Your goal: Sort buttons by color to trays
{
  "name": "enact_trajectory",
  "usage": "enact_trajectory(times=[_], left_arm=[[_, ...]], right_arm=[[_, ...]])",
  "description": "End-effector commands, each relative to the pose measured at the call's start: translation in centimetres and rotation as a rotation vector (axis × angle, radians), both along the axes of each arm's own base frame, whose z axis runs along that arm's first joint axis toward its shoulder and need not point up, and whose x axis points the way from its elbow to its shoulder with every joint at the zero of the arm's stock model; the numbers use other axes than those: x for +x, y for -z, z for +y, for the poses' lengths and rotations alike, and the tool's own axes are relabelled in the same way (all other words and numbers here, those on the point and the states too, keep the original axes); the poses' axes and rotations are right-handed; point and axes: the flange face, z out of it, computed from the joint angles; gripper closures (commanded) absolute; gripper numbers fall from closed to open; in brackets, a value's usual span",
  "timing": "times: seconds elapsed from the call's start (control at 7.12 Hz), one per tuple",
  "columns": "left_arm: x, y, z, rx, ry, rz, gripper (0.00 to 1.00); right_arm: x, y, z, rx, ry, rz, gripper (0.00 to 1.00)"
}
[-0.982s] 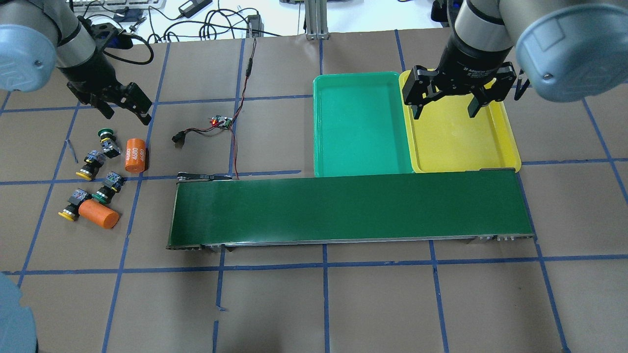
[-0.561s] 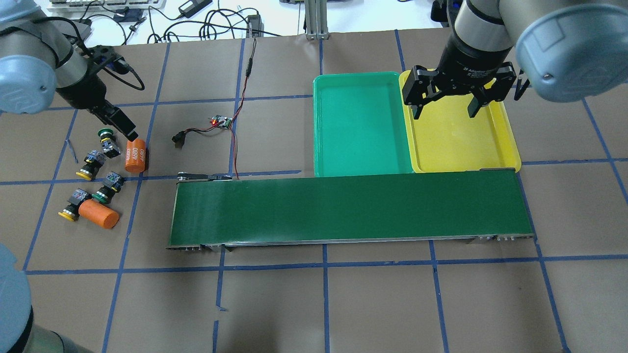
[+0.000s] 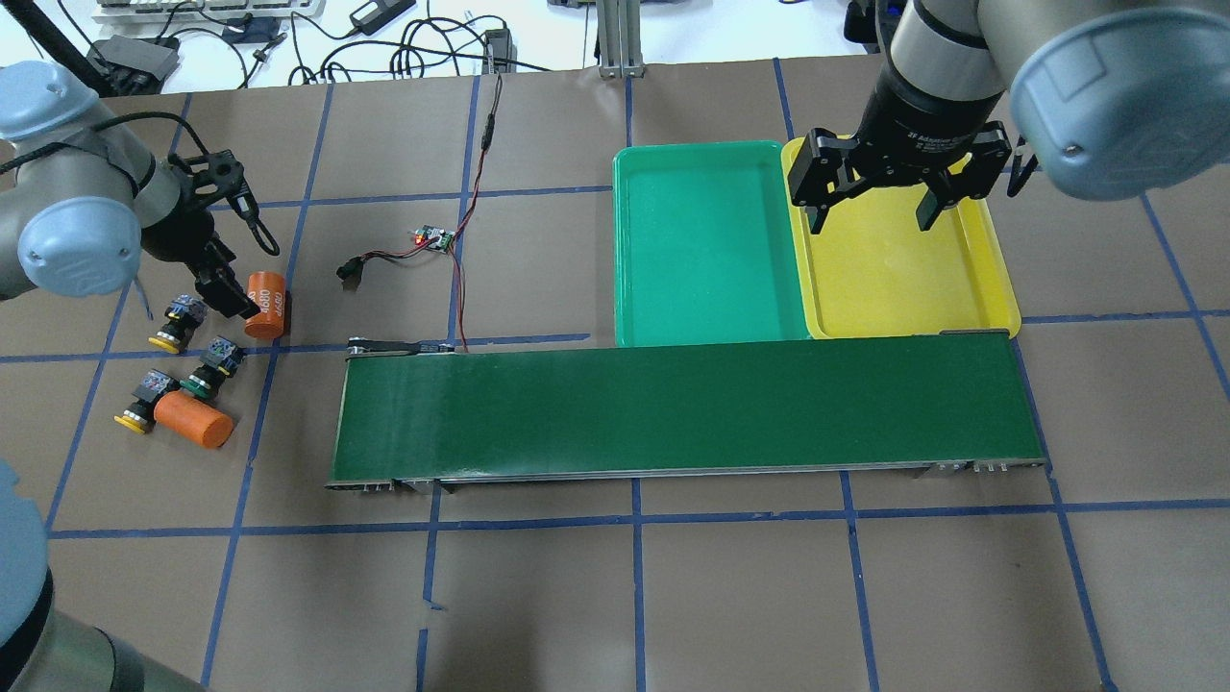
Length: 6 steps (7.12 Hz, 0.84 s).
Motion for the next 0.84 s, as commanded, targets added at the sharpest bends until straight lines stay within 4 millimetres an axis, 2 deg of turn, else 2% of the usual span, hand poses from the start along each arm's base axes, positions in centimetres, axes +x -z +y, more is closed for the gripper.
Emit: enact_trajectory(times=[0.0,0.14,0.7], left_arm=[[0.2,1.3,-0.1,-0.023,0.151,-0.007,0.0],[0.3,1.9,-0.2,-0.016,0.199,-0.008,0.0],[2.3,2.8,0.0,-0.008,0.166,0.006,0.0]], right_arm=[[0.1,0.0,0.0,0.0,-0.001,0.0,0.0],[0.1,-0.1,0.1,0.0,-0.001,0.0,0.0],[0.0,0.0,0.0,0.0,0.0,0.0,0.0]])
